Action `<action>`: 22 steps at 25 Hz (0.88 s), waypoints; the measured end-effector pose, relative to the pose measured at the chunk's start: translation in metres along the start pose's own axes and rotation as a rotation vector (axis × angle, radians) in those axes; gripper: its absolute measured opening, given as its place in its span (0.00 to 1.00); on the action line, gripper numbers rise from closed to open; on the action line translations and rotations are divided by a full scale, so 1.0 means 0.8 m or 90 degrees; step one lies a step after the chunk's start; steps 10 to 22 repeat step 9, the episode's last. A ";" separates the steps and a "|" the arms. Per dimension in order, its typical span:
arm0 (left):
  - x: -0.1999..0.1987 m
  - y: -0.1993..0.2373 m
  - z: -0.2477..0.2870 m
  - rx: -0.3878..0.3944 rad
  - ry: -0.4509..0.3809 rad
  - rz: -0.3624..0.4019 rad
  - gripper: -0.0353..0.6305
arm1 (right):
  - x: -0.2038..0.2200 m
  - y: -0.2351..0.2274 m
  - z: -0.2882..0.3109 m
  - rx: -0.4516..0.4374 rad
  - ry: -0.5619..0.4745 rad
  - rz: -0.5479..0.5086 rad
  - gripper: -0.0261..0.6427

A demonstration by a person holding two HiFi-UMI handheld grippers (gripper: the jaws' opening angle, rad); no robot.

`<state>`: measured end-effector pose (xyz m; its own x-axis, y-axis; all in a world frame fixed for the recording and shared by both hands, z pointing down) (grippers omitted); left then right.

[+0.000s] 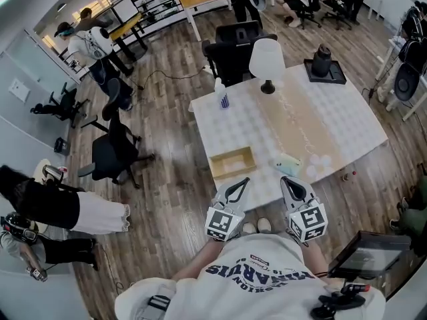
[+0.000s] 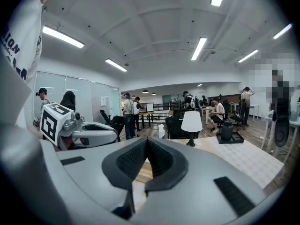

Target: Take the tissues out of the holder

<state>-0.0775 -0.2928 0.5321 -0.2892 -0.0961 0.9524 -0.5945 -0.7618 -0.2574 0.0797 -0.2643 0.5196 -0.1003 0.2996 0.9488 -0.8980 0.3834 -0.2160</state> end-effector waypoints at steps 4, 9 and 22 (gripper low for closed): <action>-0.001 -0.004 0.002 0.011 0.000 -0.001 0.06 | 0.000 -0.002 -0.004 0.007 -0.002 0.001 0.05; -0.002 -0.007 0.004 0.024 0.002 -0.014 0.06 | 0.001 0.002 -0.010 0.006 0.000 0.003 0.05; -0.002 -0.007 0.004 0.024 0.002 -0.014 0.06 | 0.001 0.002 -0.010 0.006 0.000 0.003 0.05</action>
Point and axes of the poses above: the fingertips, and each gripper's own axes: z forward along the fingers, y to its left, x out of its underside, the point moved 5 cm from there along -z, backward along the fingers, and after that the axes turned 9 degrees about z, right-handed, at the moved point
